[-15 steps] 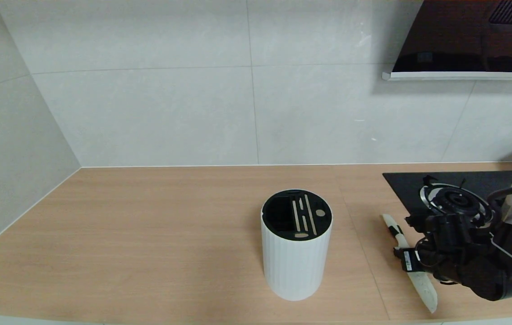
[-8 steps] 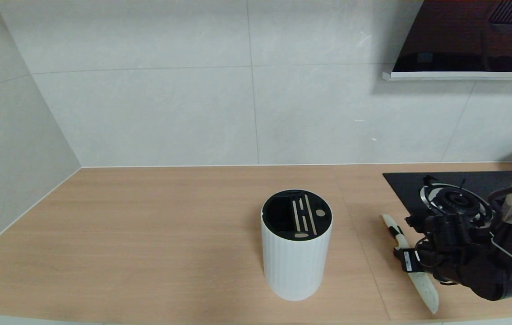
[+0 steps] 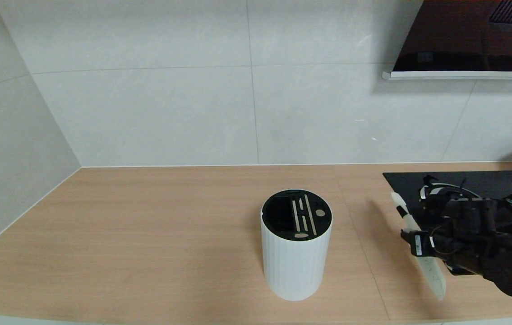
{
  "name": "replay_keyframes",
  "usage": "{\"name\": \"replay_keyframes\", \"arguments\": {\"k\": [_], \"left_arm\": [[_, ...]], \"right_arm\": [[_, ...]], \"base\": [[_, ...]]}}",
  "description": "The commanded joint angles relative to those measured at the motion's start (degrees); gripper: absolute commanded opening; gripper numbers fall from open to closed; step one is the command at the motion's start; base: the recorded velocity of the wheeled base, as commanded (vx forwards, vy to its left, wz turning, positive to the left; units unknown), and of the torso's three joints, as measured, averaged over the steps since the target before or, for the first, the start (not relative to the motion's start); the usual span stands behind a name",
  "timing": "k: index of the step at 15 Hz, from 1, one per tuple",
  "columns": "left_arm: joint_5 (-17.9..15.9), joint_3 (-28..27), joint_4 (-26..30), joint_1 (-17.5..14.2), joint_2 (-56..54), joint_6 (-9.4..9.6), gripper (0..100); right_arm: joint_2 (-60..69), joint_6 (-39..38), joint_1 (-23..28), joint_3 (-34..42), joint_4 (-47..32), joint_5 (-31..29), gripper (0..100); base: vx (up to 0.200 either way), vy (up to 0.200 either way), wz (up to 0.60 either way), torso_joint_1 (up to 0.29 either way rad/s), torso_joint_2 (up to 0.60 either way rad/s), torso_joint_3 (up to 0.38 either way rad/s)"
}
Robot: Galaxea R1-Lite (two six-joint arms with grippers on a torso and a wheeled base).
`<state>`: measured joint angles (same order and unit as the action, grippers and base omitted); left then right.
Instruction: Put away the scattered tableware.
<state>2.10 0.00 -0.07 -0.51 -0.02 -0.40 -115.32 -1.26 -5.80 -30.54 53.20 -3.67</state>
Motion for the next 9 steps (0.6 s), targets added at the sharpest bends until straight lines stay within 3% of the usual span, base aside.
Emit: {"name": "replay_keyframes", "arguments": {"k": [1, 2, 4, 6, 7, 9], "left_arm": [[0.0, 0.0, 0.0, 0.0, 0.0, -0.04, 100], [0.0, 0.0, 0.0, 0.0, 0.0, -0.04, 100], [0.0, 0.0, -0.2, 0.0, 0.0, 0.14, 100], [-0.3, -0.5, -0.2, 0.0, 0.0, 0.05, 100], [-3.7, -8.0, 1.5, 0.4, 0.7, -0.21, 100], [-8.8, -17.2, 6.7, 1.0, 8.3, -0.21, 100]], "right_arm": [[13.7, 0.2, -1.5, -2.8, -3.2, 0.0, 0], [14.9, 0.2, -1.9, -3.7, -4.3, 0.0, 0], [24.2, 0.2, -7.6, -14.7, -20.2, -0.1, 0], [27.0, 0.2, -10.2, -17.7, -24.4, 0.0, 0], [29.4, 0.2, -14.9, -24.4, -28.7, -0.3, 0], [30.1, 0.1, -18.5, -26.6, -29.6, -0.5, 0]], "base": [[0.0, 0.0, 0.0, 0.0, 0.0, 0.0], [0.0, 0.0, 0.0, 0.0, 0.0, 0.0], [0.0, 0.0, 0.0, 0.0, 0.0, 0.0], [0.0, 0.0, 0.0, 0.0, 0.0, 0.0], [0.0, 0.0, 0.0, 0.0, 0.0, 0.0], [0.0, 0.0, 0.0, 0.0, 0.0, 0.0]]}}
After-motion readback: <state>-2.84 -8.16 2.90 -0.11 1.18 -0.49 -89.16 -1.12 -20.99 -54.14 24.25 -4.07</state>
